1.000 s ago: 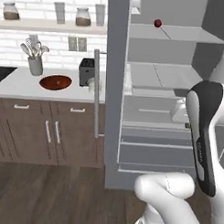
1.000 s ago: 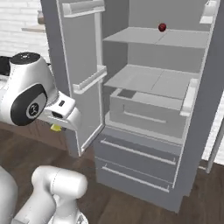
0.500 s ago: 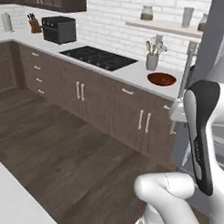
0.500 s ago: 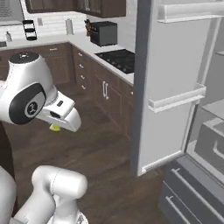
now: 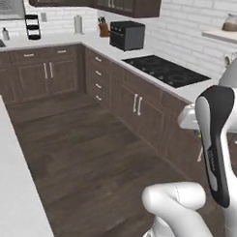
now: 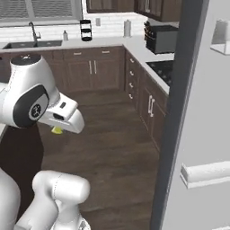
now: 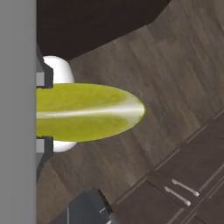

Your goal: Grab a lemon wedge from the fridge and one ice cube from the ice bowl, and put them in the glass of lemonade.

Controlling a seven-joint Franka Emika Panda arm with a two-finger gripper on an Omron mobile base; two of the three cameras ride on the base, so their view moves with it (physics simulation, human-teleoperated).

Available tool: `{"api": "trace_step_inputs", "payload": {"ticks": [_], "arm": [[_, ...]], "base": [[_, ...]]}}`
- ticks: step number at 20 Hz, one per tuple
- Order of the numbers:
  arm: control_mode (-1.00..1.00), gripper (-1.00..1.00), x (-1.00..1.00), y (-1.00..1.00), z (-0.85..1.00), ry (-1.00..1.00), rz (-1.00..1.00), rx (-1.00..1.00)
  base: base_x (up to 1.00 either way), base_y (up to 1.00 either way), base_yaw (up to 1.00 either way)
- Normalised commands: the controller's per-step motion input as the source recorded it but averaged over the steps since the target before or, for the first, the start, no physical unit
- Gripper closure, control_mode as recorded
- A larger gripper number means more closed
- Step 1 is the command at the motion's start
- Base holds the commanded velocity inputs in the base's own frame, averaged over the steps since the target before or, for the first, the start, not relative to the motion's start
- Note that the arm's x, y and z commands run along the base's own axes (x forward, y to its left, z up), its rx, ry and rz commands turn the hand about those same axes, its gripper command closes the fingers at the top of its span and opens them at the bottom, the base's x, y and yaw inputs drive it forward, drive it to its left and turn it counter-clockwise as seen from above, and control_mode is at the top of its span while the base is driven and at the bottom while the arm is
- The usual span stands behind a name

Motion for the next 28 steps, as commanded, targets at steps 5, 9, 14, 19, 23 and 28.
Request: {"api": "trace_step_inputs", "payload": {"ticks": [5,9,14,19,23,28], "arm": [[1.00,1.00,0.00,0.00,0.00,0.00,0.00,0.00],[1.00,1.00,0.00,0.00,0.00,0.00,0.00,0.00],[1.00,1.00,0.00,0.00,0.00,0.00,0.00,0.00],[1.00,1.00,0.00,0.00,0.00,0.00,0.00,0.00],[1.00,1.00,0.00,0.00,0.00,0.00,0.00,0.00],[1.00,1.00,0.00,0.00,0.00,0.00,0.00,0.00]], "base": [[1.00,-0.30,0.21],[1.00,-0.29,0.11],[1.00,-0.22,-0.02],[0.95,-0.13,-0.44],[0.30,-0.11,-0.83],[0.04,-0.13,-0.92]]}}
